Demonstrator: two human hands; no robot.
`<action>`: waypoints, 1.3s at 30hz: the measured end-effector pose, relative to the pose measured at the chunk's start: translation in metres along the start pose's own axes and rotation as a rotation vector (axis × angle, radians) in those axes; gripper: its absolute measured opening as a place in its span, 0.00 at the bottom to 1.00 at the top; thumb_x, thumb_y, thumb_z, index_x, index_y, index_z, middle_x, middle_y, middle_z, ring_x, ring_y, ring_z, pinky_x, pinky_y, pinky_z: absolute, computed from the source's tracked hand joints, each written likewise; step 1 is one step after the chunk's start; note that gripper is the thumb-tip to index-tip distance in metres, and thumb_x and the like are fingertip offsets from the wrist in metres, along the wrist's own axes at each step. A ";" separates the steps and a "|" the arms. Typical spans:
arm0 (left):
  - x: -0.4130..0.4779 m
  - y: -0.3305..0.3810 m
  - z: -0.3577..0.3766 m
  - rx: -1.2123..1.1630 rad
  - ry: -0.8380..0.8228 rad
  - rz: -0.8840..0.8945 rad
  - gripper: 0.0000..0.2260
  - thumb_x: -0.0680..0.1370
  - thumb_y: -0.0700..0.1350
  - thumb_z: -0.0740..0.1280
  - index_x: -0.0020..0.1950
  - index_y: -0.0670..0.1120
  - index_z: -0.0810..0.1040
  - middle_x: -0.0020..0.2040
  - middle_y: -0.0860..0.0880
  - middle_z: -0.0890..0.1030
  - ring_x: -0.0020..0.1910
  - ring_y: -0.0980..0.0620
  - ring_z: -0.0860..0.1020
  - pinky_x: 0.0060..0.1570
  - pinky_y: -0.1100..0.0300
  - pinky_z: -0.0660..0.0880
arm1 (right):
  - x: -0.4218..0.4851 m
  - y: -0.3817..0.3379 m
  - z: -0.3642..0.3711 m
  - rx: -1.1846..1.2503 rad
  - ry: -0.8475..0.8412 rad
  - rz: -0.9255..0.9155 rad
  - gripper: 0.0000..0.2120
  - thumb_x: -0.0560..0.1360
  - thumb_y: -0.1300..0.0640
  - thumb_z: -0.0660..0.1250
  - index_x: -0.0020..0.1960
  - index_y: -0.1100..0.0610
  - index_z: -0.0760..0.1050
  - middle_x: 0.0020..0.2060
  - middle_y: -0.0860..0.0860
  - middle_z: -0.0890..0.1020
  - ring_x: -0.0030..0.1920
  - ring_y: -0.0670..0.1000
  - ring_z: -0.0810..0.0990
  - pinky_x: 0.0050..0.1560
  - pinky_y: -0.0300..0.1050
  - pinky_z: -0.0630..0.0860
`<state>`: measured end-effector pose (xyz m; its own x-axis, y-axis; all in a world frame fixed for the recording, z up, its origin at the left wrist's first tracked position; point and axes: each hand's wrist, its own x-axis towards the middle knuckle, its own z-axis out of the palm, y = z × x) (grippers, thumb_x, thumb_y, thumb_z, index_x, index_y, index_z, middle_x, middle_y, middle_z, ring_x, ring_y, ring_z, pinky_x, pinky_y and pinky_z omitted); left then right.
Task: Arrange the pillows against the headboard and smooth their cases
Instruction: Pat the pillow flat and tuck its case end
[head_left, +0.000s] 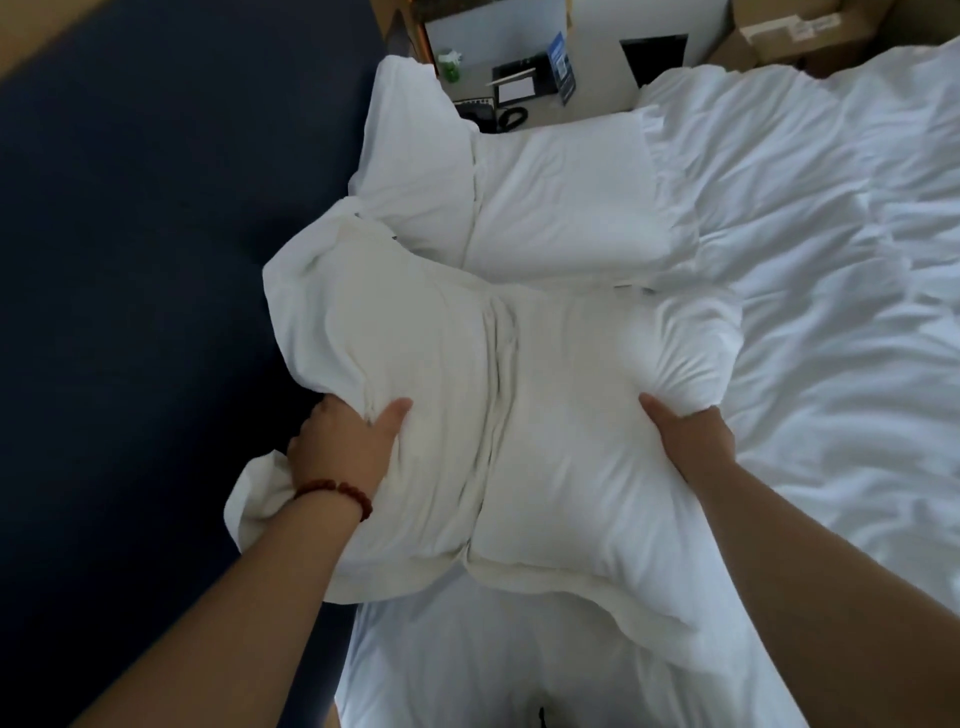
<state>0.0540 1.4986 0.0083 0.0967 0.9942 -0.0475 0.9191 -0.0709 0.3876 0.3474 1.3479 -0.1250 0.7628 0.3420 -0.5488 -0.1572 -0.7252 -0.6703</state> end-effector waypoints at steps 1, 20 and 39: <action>0.002 -0.001 -0.002 -0.048 0.007 0.012 0.27 0.70 0.70 0.66 0.46 0.45 0.76 0.40 0.48 0.80 0.41 0.45 0.80 0.47 0.49 0.78 | 0.003 0.004 0.001 -0.006 -0.003 0.001 0.45 0.68 0.31 0.69 0.69 0.66 0.66 0.62 0.63 0.77 0.64 0.63 0.75 0.62 0.51 0.69; -0.026 0.011 -0.007 0.174 0.318 0.193 0.48 0.70 0.65 0.70 0.77 0.39 0.55 0.76 0.37 0.60 0.75 0.36 0.59 0.74 0.41 0.50 | -0.003 0.039 -0.011 0.009 -0.073 0.058 0.45 0.69 0.25 0.60 0.65 0.65 0.72 0.58 0.62 0.78 0.60 0.63 0.75 0.58 0.52 0.68; -0.058 0.064 0.182 0.544 -0.368 0.393 0.31 0.76 0.70 0.37 0.76 0.63 0.32 0.80 0.47 0.35 0.78 0.42 0.35 0.70 0.37 0.29 | 0.007 0.114 -0.056 0.041 0.196 -0.118 0.20 0.81 0.43 0.57 0.42 0.59 0.68 0.33 0.52 0.72 0.37 0.56 0.71 0.36 0.49 0.66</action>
<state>0.1768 1.4216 -0.1314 0.4892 0.8032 -0.3400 0.8401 -0.5387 -0.0638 0.3700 1.2340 -0.1768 0.8842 0.2974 -0.3601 -0.0814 -0.6610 -0.7460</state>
